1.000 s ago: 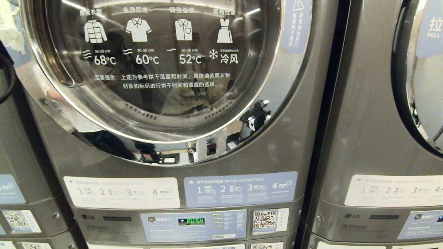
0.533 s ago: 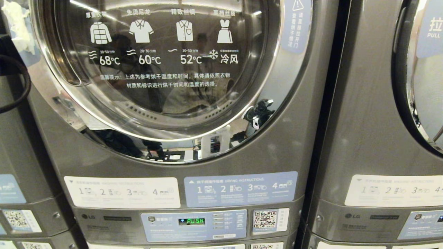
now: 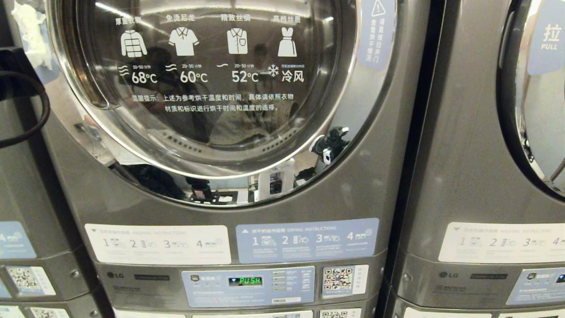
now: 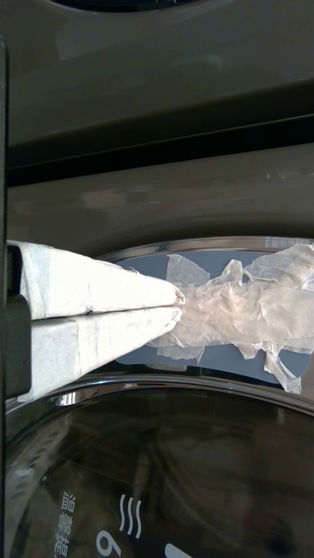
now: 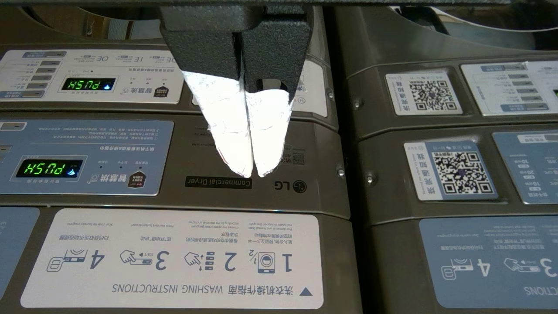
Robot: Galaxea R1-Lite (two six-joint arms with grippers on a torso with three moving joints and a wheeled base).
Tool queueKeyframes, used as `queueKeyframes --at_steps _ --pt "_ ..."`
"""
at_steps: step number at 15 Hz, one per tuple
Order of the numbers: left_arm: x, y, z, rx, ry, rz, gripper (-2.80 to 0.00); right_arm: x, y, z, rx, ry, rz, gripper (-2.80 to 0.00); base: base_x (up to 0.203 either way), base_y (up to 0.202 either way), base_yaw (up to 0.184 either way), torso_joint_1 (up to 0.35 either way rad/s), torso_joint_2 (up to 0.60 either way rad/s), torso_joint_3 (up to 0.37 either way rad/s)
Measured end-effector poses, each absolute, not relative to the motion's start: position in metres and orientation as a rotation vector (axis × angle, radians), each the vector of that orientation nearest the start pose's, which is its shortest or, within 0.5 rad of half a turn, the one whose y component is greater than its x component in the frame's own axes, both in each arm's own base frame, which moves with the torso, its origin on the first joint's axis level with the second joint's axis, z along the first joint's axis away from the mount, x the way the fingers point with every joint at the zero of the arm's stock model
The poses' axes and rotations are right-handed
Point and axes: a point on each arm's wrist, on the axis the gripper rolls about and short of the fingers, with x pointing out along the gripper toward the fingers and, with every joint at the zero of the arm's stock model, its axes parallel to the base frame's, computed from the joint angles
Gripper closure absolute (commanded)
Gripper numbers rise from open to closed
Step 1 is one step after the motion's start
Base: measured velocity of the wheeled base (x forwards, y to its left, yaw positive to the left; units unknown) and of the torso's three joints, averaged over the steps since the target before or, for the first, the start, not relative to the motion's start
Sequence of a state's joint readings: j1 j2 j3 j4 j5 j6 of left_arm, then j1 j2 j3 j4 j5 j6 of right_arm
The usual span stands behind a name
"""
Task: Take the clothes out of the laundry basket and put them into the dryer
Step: Close the dryer
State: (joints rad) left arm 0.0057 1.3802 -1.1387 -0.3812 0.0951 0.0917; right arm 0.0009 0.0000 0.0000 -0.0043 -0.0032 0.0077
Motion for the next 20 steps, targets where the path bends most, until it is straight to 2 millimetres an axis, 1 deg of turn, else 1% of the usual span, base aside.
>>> queueKeyframes --at_steps 4,6,14,20 --pt "0.234 0.004 0.327 0.087 -0.096 0.109 0.00 -0.023 0.000 0.076 0.008 -0.004 -0.002 0.00 0.000 0.000 0.000 0.000 0.00 0.000" --pt "0.234 0.004 0.325 0.088 -0.088 0.109 0.00 -0.023 0.000 0.076 0.007 -0.004 -0.001 0.00 0.000 0.000 0.000 0.000 0.00 0.000" --pt "0.231 0.003 0.326 0.088 -0.094 0.095 0.00 -0.023 0.000 0.076 0.005 -0.005 -0.001 0.00 0.000 0.000 0.000 0.000 0.00 0.000" --pt "0.242 0.000 0.329 0.088 -0.145 0.074 0.00 -0.023 0.000 0.076 0.005 -0.005 -0.001 0.00 0.000 0.000 0.000 0.000 0.00 0.000"
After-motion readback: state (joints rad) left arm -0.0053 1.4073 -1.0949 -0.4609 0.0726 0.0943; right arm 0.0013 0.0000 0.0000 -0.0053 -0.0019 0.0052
